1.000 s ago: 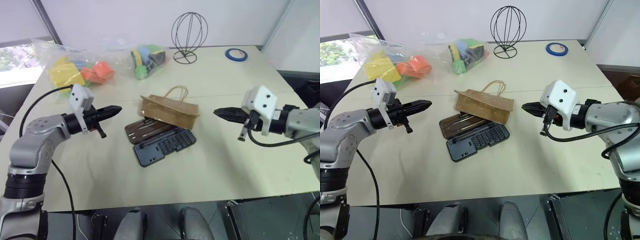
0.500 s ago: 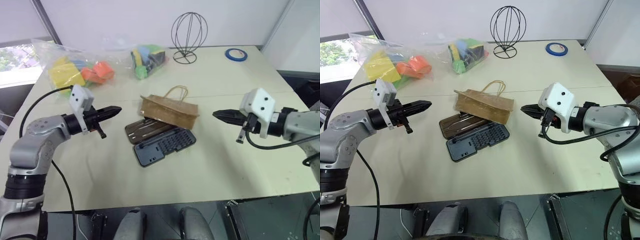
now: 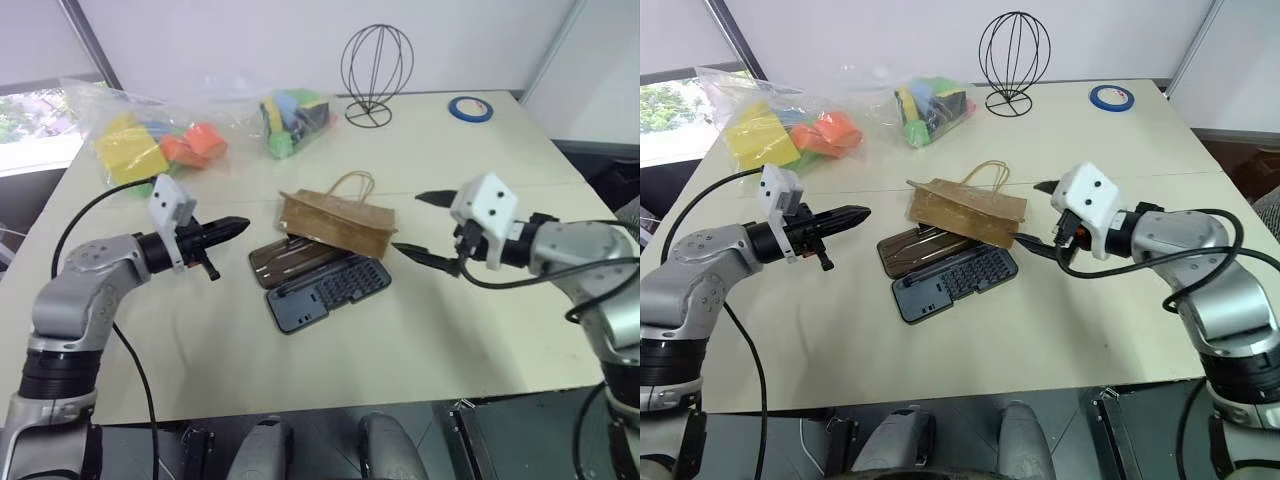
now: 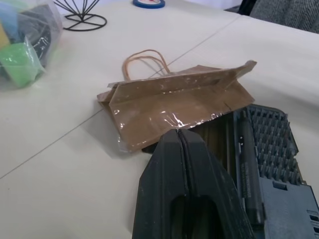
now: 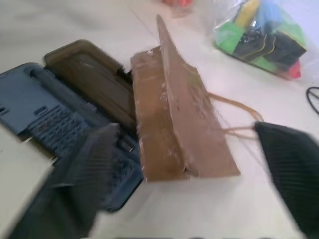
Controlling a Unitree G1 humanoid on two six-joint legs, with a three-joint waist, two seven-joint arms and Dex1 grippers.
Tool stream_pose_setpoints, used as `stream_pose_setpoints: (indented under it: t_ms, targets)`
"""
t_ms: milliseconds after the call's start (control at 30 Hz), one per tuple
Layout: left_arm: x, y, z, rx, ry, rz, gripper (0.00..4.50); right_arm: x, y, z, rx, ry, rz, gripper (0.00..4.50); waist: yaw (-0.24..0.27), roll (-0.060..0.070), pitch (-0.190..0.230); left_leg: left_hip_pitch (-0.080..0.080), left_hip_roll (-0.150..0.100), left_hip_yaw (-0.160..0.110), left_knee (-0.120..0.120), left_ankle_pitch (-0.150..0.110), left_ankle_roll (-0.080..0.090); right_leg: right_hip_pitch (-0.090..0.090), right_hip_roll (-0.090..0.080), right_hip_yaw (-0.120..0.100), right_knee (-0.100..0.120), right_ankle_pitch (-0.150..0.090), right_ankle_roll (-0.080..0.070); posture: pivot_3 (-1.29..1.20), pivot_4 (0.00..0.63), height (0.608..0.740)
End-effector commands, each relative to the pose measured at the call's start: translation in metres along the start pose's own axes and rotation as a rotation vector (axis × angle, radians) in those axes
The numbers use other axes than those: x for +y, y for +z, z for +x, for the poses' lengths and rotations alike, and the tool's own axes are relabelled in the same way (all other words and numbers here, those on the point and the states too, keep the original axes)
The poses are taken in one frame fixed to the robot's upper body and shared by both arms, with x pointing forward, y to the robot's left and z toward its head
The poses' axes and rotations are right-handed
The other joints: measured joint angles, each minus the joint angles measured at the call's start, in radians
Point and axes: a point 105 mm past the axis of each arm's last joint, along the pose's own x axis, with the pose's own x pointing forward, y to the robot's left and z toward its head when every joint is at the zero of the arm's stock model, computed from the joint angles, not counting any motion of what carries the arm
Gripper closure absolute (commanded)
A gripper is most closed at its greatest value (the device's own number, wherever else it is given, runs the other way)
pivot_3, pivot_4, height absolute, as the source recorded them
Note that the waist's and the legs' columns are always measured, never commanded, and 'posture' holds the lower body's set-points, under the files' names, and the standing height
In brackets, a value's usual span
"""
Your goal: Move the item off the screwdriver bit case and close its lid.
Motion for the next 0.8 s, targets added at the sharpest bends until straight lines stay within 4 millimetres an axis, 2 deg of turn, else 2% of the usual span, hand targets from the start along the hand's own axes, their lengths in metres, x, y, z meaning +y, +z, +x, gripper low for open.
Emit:
stream_pose_setpoints:
  t_ms: [33,200,367,533,633,733,800]
  targets:
    - [-0.001,0.010,0.003,-0.028,0.004,0.044,4.50,-0.005,0.006,0.015,-0.028,-0.032,-0.011,0.02,-0.001,0.000,0.000,0.000,0.000,0.000,0.000,0.000,0.000,0.000,0.000,0.000,0.000,0.000,0.000,0.00,0.150,0.740]
    - [-0.001,0.009,0.006,-0.030,0.012,0.047,4.50,-0.004,-0.005,0.041,-0.017,-0.040,0.019,0.02,0.000,0.000,0.000,0.000,0.000,0.000,0.000,0.002,-0.004,-0.001,0.000,0.000,0.000,0.000,0.000,0.00,0.150,0.740]
    - [-0.002,0.009,0.005,-0.035,0.029,0.052,4.50,-0.008,-0.038,0.072,0.059,-0.050,0.059,0.02,-0.004,0.000,0.000,-0.002,0.000,0.000,0.001,0.003,-0.006,-0.002,0.000,0.000,0.001,0.000,0.000,0.00,0.150,0.740]
    - [-0.003,0.006,0.002,-0.028,0.050,0.062,4.50,-0.016,-0.066,0.086,0.130,-0.076,0.079,0.02,-0.005,0.000,0.000,-0.003,0.000,0.000,0.001,0.003,-0.006,-0.004,0.000,0.000,0.002,0.000,0.000,0.00,0.150,0.740]
    - [-0.004,0.005,0.000,-0.026,0.059,0.066,4.50,-0.021,-0.070,0.091,0.138,-0.095,0.063,0.02,-0.006,0.000,0.000,-0.003,0.000,0.000,0.000,0.003,-0.006,-0.004,0.000,0.000,0.002,0.000,0.000,0.00,0.150,0.740]
    - [-0.004,0.004,-0.001,-0.023,0.071,0.070,4.50,-0.027,-0.071,0.093,0.134,-0.115,0.077,0.84,-0.008,0.000,0.000,-0.003,0.000,0.000,0.000,0.004,-0.006,-0.005,0.000,0.000,0.002,0.000,0.000,0.00,0.150,0.740]
    - [-0.004,0.004,-0.001,-0.022,0.075,0.071,4.50,-0.027,-0.072,0.094,0.135,-0.105,0.073,1.84,-0.007,0.000,0.000,-0.003,0.000,0.000,0.000,0.004,-0.007,-0.005,0.000,0.000,0.003,0.000,0.000,0.00,0.150,0.740]
